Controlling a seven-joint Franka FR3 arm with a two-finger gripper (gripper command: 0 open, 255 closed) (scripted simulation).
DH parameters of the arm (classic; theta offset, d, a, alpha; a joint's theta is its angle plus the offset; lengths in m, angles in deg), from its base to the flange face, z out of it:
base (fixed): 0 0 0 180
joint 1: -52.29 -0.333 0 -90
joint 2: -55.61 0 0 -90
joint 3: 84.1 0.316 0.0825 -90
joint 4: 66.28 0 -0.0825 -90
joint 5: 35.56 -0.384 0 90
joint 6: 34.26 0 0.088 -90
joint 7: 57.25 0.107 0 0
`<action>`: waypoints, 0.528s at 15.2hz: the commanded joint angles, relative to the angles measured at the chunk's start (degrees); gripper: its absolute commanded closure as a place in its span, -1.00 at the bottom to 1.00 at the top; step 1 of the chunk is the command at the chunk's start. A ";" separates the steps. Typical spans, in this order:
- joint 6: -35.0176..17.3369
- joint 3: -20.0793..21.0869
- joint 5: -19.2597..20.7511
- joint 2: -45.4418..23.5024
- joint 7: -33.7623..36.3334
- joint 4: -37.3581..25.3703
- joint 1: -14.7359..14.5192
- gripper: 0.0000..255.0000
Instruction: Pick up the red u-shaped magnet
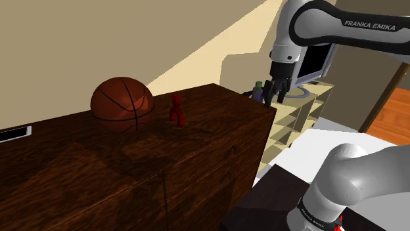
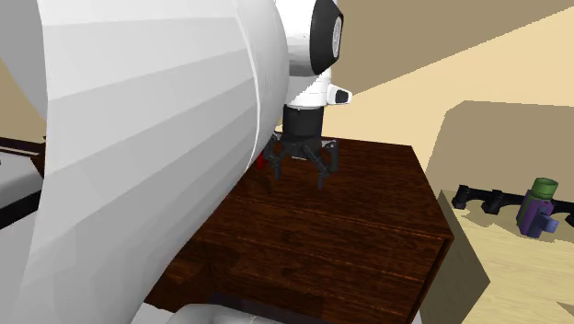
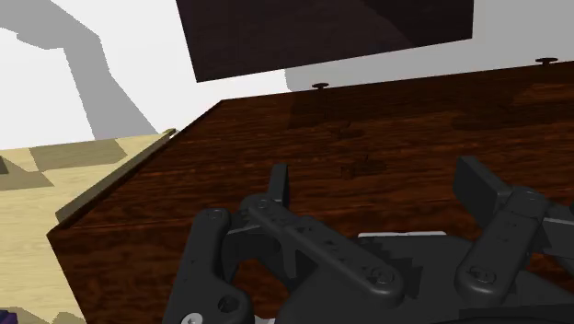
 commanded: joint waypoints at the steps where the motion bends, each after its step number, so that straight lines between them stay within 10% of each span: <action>1: 0.00 0.00 0.00 0.00 0.00 0.00 0.00 -1.00; 8: -10.25 4.47 -2.81 -10.67 4.36 -2.68 -1.81 -1.00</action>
